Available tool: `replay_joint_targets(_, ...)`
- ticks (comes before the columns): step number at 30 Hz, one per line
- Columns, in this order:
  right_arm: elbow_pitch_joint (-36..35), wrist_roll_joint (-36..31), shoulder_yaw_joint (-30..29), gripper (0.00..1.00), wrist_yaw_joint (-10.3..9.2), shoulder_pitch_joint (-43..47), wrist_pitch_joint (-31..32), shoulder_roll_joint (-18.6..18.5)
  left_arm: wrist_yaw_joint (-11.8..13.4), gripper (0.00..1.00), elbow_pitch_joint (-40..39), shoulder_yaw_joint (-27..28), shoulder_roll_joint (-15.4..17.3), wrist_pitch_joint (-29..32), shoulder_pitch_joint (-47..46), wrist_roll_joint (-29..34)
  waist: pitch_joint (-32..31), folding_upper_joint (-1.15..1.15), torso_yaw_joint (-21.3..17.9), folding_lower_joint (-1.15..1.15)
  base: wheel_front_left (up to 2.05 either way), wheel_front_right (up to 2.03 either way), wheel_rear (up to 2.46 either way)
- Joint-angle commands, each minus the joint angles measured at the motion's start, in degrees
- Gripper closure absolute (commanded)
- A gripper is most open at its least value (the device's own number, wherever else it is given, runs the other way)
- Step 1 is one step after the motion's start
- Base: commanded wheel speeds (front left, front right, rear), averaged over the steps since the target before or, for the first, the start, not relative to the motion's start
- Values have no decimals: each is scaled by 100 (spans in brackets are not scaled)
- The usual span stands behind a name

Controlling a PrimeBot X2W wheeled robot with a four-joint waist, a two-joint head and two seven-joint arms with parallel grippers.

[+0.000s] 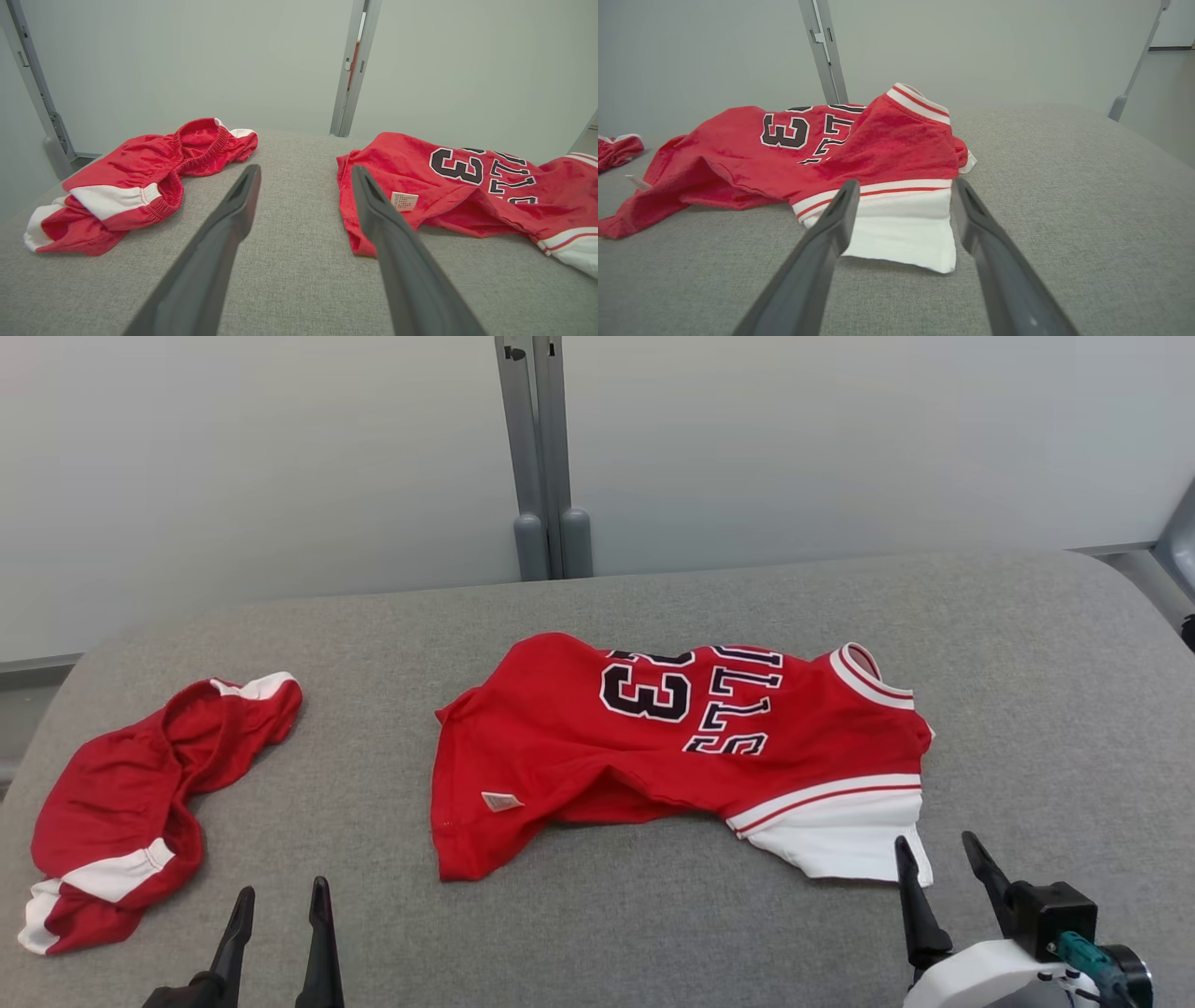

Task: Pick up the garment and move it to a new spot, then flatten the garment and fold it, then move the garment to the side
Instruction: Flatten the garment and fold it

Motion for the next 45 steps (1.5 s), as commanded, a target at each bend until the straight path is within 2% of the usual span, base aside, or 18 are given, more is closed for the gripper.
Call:
replay_joint_targets(1, -52, -55, 66, 0, -9, -22, -37, -16, -28, 0, 53, 12, 6, 2, 57, 27, -48, 0, 21, 0, 0, 0, 0)
replay_joint_targets(17, 188, -231, 252, 0, -8, -219, -61, -16, -56, 0, 549, -152, 6, 2, -320, -24, 8, 0, 40, 0, 0, 0, 0)
replay_joint_targets(26, 233, -108, 238, 0, -9, -342, -8, -17, -64, 0, 688, -261, 5, 2, -423, -161, 95, 0, 48, 0, 0, 0, 0)
replay_joint_targets(31, 442, 79, -113, 0, -8, -618, 469, -15, -66, 0, 1246, -506, 7, 1, -840, -243, 225, 0, 61, 0, 0, 0, 0)
replay_joint_targets(37, 971, -64, -497, 0, -8, -1157, 1486, -15, 83, 0, 2323, -856, 10, 357, -1907, -166, 483, 0, 32, 0, 0, 0, 0)
replay_joint_targets(45, 1654, -243, -484, 0, -8, -1888, 1949, -17, 197, 0, 3539, -1323, 12, 897, -3163, -314, 1072, 0, -56, 0, 0, 0, 0)
